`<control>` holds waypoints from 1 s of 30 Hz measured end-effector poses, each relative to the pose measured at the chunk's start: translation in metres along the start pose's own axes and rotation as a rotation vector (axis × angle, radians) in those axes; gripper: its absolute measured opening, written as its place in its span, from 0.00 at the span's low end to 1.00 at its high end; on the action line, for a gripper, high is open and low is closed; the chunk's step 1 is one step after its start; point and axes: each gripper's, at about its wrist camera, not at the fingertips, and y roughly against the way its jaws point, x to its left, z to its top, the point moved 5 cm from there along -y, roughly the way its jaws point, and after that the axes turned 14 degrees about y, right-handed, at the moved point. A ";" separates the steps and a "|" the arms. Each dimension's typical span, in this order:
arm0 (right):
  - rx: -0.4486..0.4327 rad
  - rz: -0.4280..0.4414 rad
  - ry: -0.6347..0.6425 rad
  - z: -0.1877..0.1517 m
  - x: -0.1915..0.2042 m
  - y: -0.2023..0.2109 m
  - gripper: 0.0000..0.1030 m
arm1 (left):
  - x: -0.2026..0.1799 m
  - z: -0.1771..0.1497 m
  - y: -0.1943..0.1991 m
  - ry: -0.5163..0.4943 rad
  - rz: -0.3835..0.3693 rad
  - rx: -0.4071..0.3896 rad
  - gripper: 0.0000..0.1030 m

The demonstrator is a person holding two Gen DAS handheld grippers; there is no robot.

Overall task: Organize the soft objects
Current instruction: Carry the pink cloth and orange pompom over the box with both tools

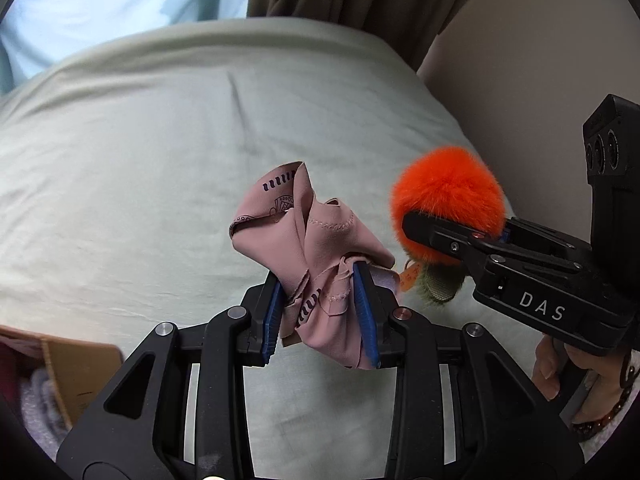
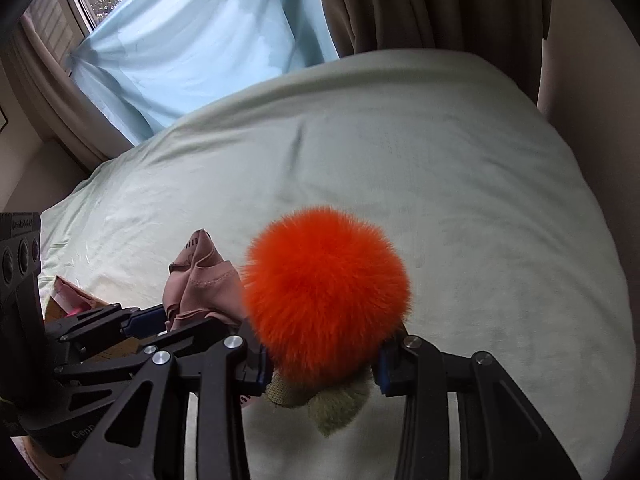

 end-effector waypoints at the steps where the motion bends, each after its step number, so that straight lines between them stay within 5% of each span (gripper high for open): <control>1: -0.006 -0.001 0.003 0.004 0.002 0.007 0.34 | -0.002 0.001 0.009 -0.003 0.000 -0.008 0.29; 17: -0.091 -0.009 0.069 0.056 0.122 0.172 0.34 | -0.002 0.012 0.222 0.045 -0.004 -0.170 0.29; 30: -0.085 0.027 0.085 0.069 0.255 0.198 0.34 | 0.098 0.008 0.353 0.083 0.072 -0.227 0.29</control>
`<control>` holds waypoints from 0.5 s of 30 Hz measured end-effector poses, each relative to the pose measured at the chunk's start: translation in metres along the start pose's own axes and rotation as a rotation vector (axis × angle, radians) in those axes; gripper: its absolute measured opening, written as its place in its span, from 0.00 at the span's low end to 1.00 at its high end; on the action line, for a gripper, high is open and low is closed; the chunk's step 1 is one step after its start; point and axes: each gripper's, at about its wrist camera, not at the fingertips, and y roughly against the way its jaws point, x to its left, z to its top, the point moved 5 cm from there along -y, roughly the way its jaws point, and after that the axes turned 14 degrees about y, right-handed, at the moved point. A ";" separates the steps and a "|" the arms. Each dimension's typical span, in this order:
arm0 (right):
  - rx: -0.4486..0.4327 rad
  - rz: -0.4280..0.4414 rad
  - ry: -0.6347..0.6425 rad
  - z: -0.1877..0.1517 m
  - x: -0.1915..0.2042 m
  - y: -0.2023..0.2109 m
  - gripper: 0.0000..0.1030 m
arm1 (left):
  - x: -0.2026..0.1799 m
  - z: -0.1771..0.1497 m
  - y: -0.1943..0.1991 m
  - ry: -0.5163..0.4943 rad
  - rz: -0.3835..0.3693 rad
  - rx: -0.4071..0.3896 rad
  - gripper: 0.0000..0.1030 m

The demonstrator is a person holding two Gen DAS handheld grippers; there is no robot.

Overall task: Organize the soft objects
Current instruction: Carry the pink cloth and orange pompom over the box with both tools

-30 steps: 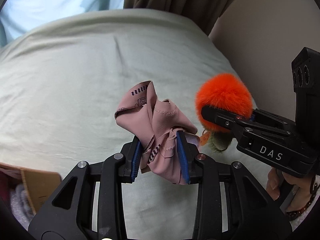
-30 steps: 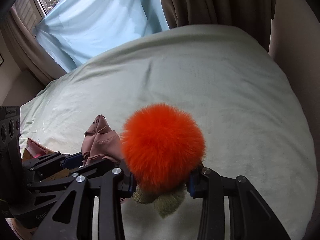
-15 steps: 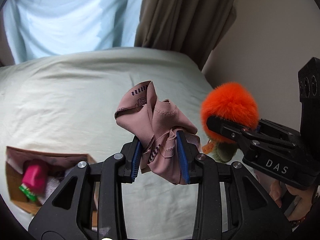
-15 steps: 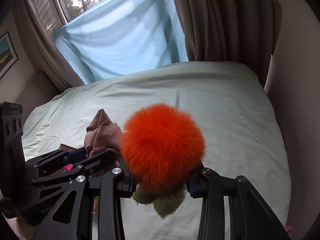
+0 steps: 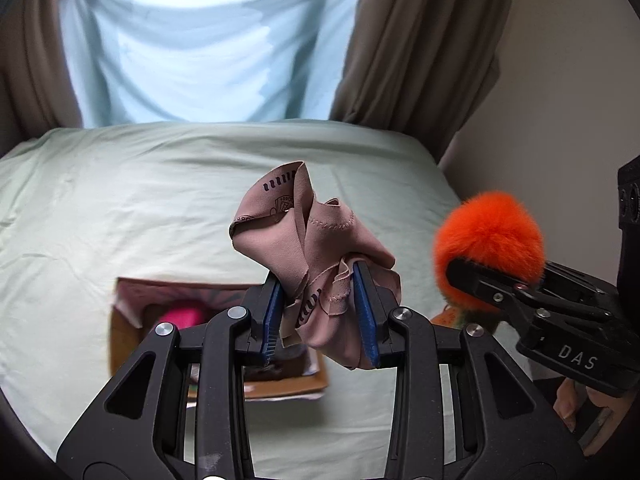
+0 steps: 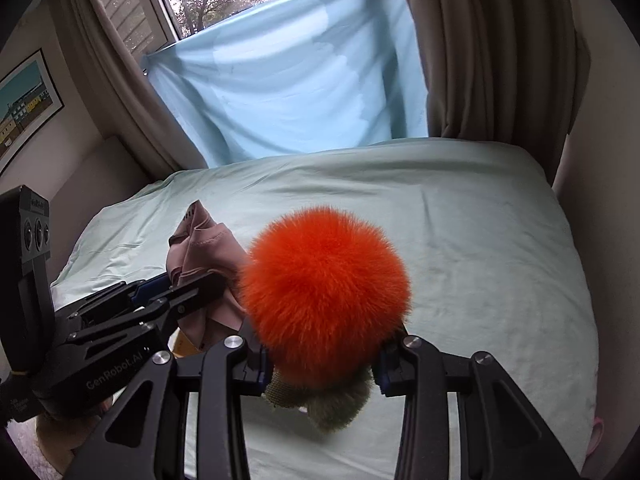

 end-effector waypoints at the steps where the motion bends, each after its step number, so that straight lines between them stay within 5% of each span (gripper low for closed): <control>1: 0.006 0.005 -0.003 0.000 0.011 -0.003 0.34 | 0.012 0.001 0.004 0.004 0.018 0.002 0.29; 8: 0.077 0.024 -0.030 -0.003 0.072 -0.048 0.34 | 0.107 -0.003 0.016 0.047 0.099 0.058 0.29; 15: 0.190 0.032 -0.081 -0.013 0.110 -0.111 0.34 | 0.184 -0.011 -0.016 0.082 0.138 0.166 0.29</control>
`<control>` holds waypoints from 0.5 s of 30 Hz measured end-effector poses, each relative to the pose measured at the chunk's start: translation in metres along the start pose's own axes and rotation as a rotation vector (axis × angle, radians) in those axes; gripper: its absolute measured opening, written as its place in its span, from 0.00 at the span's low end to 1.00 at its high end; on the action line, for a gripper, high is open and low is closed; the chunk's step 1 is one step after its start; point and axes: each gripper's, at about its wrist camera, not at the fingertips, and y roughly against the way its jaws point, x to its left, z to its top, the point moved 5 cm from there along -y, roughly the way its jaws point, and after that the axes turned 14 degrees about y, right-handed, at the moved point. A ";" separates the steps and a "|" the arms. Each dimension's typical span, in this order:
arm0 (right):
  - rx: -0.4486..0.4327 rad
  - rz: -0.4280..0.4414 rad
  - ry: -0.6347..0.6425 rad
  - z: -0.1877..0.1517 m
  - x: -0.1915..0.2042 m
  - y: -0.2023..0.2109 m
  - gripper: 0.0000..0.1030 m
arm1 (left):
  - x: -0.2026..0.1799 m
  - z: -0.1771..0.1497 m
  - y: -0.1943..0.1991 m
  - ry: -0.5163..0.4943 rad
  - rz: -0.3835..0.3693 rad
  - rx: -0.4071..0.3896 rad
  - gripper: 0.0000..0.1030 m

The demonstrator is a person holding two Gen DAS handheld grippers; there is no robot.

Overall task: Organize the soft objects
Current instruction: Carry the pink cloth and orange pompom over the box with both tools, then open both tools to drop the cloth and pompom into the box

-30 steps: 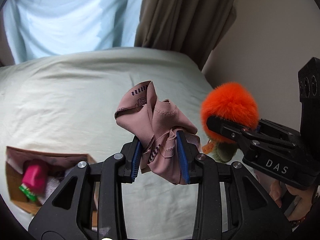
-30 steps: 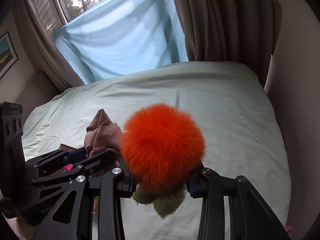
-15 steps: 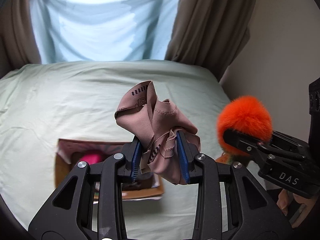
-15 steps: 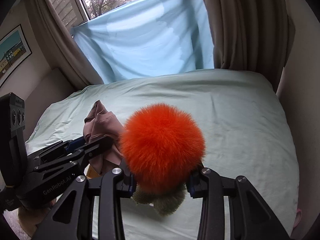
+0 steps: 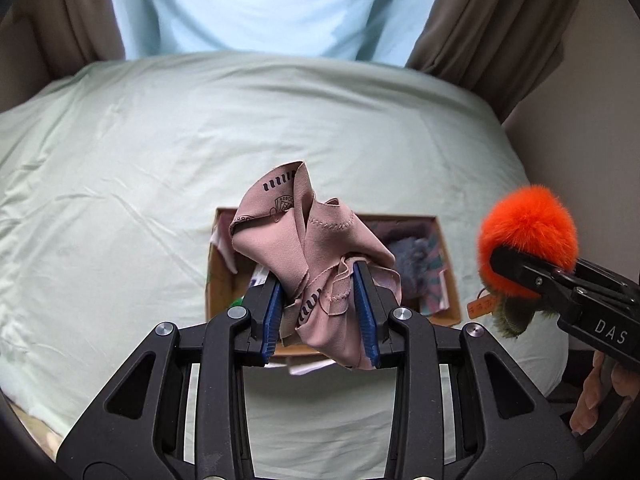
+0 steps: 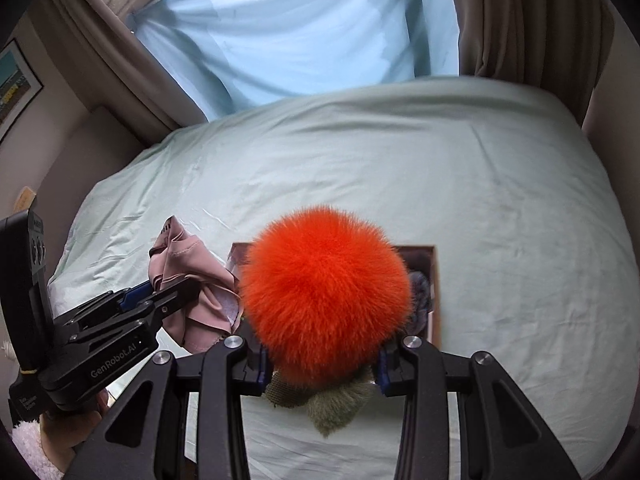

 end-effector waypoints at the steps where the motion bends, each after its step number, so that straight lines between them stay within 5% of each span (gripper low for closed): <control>1: 0.019 -0.001 -0.011 0.000 0.001 -0.009 0.34 | 0.006 0.000 -0.007 -0.002 0.004 0.021 0.29; 8: 0.157 0.001 -0.118 -0.006 -0.007 -0.067 0.34 | 0.022 -0.007 -0.057 -0.061 0.012 0.168 0.29; 15: 0.267 0.000 -0.138 0.000 -0.025 -0.113 0.34 | -0.007 -0.017 -0.102 -0.102 -0.021 0.265 0.29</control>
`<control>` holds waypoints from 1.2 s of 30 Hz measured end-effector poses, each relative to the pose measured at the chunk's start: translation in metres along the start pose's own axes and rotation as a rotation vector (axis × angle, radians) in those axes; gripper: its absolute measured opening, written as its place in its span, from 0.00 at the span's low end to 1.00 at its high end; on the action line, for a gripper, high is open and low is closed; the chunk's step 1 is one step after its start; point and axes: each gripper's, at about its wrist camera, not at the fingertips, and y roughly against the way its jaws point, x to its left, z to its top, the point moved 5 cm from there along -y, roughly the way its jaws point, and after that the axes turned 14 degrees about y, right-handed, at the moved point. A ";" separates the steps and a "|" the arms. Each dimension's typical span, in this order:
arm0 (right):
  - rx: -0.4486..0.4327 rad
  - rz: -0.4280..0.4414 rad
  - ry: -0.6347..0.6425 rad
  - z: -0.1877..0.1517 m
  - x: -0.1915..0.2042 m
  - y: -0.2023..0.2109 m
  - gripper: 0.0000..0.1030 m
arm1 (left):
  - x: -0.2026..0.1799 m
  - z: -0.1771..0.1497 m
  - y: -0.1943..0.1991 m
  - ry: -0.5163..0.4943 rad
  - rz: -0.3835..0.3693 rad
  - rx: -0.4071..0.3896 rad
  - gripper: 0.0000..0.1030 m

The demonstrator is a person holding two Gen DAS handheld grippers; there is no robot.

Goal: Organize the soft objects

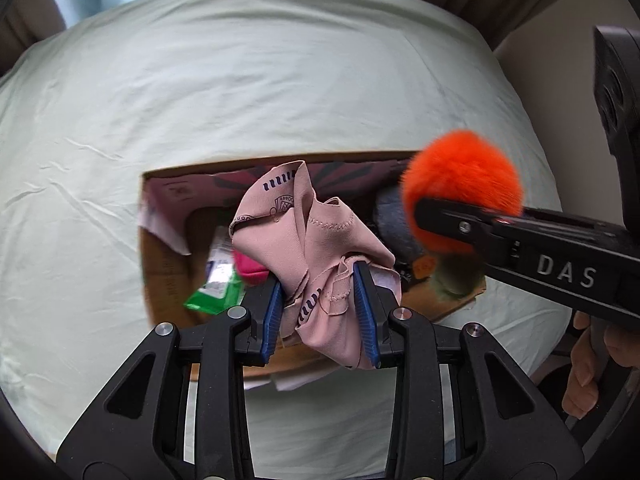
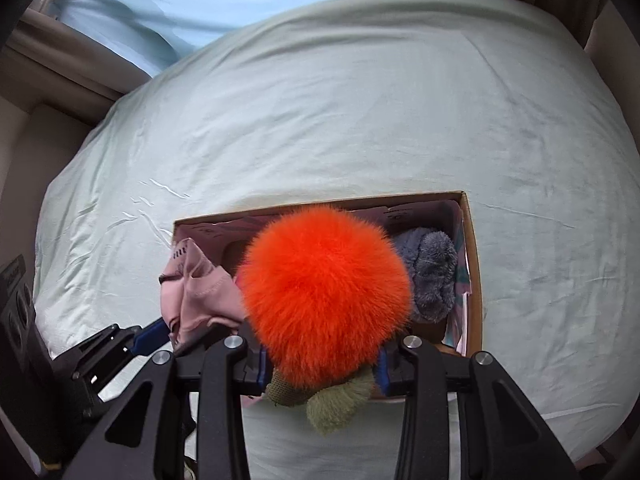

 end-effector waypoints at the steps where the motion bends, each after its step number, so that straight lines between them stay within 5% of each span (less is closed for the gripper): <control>1: 0.013 0.001 0.000 0.002 -0.002 -0.004 0.34 | -0.004 0.000 -0.006 -0.003 -0.003 0.015 0.29; 7: 0.075 0.011 0.010 0.011 -0.013 -0.025 0.34 | -0.012 0.006 -0.031 -0.027 0.013 0.090 0.29; 9: 0.095 0.049 -0.006 0.010 -0.014 -0.032 0.39 | -0.013 0.008 -0.031 -0.030 0.005 0.103 0.52; 10: 0.107 0.063 -0.015 0.010 -0.015 -0.035 0.41 | -0.013 0.009 -0.033 -0.029 0.013 0.114 0.89; 11: 0.117 0.062 -0.019 0.010 -0.016 -0.037 0.50 | -0.012 0.009 -0.034 -0.027 0.028 0.125 1.00; 14: 0.110 0.025 -0.021 0.011 -0.023 -0.034 0.87 | -0.009 0.005 -0.035 -0.004 0.022 0.159 1.00; 15: 0.101 0.020 -0.026 0.011 -0.025 -0.030 0.91 | -0.006 0.004 -0.034 0.008 0.018 0.164 1.00; 28: 0.043 -0.006 -0.022 -0.004 -0.021 0.011 0.91 | 0.003 -0.006 0.013 0.022 0.045 0.080 1.00; 36: -0.048 -0.002 0.023 -0.018 -0.010 0.079 0.91 | -0.005 -0.014 0.074 0.022 0.050 -0.048 1.00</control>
